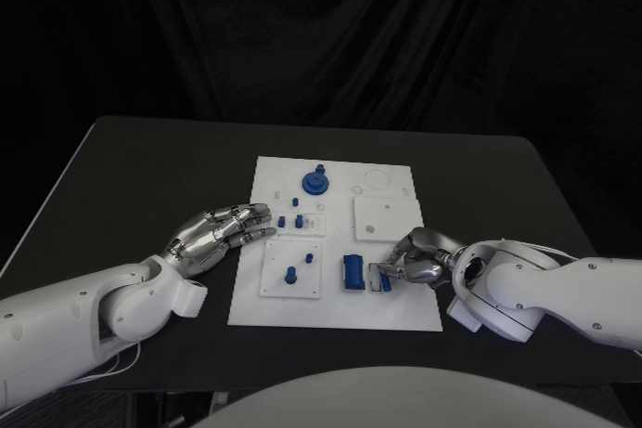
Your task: Assemble the parts on the task board
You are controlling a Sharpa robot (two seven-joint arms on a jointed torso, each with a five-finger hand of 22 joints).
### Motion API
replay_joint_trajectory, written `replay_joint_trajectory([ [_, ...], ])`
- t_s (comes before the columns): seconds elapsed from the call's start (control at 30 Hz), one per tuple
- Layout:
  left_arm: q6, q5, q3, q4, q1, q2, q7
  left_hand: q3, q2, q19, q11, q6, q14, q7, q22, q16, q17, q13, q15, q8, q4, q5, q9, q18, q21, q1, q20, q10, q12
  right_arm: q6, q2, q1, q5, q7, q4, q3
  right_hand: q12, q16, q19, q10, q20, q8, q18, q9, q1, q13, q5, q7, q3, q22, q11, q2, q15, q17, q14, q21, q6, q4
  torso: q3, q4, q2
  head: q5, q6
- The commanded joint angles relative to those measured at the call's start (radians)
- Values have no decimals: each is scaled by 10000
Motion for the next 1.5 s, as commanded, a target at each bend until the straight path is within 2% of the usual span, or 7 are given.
replay_joint_trajectory([
  [0.03, 167, 42, 8, 2, -15, 36, 84, 23, -15, 58, 5, 24, 37, 43, -1, 47, 13, 13, 4, 34, 63, -59, -13, -82, 21, -101, 13, 90, 69, -318, 89, 6, 458, 301, -89, 0, 26, -23, 372, 1047, 34, 64, 119, 19, -60, 2630, 57, -57, -19, 2055, 7, 39, -10, 1336, 784, -49, -30, -54, -11, 24, -4, -23, 0],
  [0.47, 265, 42, 8, -64, -22, 112, 18, 23, -15, 48, 6, 23, 42, 48, -22, 56, 14, 12, 8, 37, 67, -66, -14, -86, 19, -107, 13, 97, 71, -148, 320, 3, 327, 185, -267, 1, 26, -53, 277, 1047, 35, 82, 164, 40, -536, 2630, -19, -40, -647, 1990, 18, 156, -5, 1282, 769, -250, -71, 242, 16, -10, 3, -3, 0],
  [0.77, 308, 42, 8, -75, -27, 131, -29, 23, -15, 48, 5, 21, 52, 52, -25, 71, 16, 11, 14, 40, 71, -76, -15, -90, 18, -113, 14, 100, 71, 1048, 411, 0, -68, -587, -407, -3, 26, -330, -34, 1047, 160, -173, 316, -140, -1917, 2630, -2448, 114, -2332, 1773, 166, 237, 129, 793, 618, -950, -410, 1098, 6, -29, -5, 58, 0],
  [1.07, 335, 42, 8, -77, -33, 135, -46, 22, -16, 42, 6, 21, 53, 54, -35, 72, 16, 10, 18, 42, 74, -85, -15, -93, 16, -118, 14, 103, 71, 833, 411, -1, -556, -464, -408, -4, 26, -306, -18, 1047, 170, -45, 318, -157, -2382, 2630, -3665, 88, -3304, 1780, 153, 333, 123, 820, 624, -981, -337, 1122, -5, -11, -8, 31, 0],
  [1.23, 337, 42, 8, -76, -38, 127, -49, 22, -16, 42, 6, 21, 53, 54, -35, 72, 16, 10, 18, 42, 74, -85, -15, -93, 16, -118, 14, 103, 71, -14, 327, -1, -699, 121, -356, -4, 26, -260, 25, 1047, 134, 120, 303, -112, -2028, 2630, -3151, 40, -3315, 1808, 112, 534, 87, 891, 650, -908, -308, 997, 0, -17, -9, 41, 0],
  [1.4, 328, 42, 8, -72, -42, 109, -52, 20, -16, 52, 9, 22, 55, 56, -23, 73, 16, 10, 21, 45, 80, -93, -16, -97, 18, -126, 14, 106, 71, -897, 184, -1, -999, 955, -274, -6, 26, -253, 62, 1047, 61, 390, 281, 15, -336, 2630, -303, -15, -2875, 1838, 41, 605, 13, 896, 652, -835, -559, 155, 7, -17, -13, 49, 0],
  [1.5, 311, 42, 8, -77, -44, 97, -59, 20, -16, 52, 9, 22, 55, 56, -23, 73, 16, 10, 21, 45, 80, -93, -16, -97, 18, -126, 14, 106, 71, -1212, 63, -1, -1222, 1628, -220, -7, 26, -274, 55, 1047, 86, 435, 279, 20, 26, 2630, -195, 72, -2881, 1836, 106, 510, 66, 856, 638, -847, -886, -20, 6, -24, -18, 105, 0],
])
